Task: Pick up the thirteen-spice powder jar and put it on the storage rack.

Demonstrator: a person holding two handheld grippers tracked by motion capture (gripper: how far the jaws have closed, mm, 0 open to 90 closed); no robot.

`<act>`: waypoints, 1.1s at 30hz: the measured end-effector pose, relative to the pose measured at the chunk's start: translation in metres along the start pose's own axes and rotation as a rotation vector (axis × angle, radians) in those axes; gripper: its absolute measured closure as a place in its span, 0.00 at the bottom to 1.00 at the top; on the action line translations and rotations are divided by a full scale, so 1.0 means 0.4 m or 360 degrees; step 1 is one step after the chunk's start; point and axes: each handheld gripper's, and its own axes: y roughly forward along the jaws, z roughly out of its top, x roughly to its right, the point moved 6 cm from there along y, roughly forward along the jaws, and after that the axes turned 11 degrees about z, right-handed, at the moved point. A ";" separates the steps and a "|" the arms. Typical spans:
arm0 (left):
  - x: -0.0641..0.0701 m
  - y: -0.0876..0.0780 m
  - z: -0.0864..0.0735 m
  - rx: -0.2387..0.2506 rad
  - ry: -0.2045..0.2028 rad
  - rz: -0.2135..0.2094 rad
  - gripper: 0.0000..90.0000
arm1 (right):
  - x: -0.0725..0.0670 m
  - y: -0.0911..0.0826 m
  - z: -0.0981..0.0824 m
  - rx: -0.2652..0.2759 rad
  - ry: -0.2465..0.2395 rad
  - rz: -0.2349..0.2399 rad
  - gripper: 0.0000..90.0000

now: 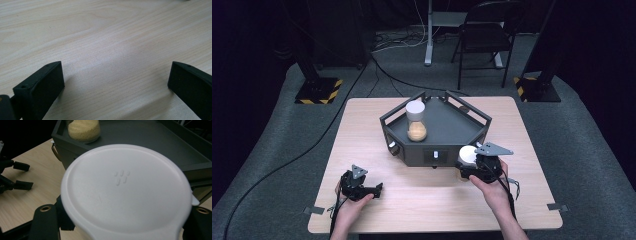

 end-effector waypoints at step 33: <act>0.000 0.000 0.000 0.0000 0.0000 0.0000 0.00 | 0.041 -0.032 0.195 0.0074 -0.0033 -0.0003 0.33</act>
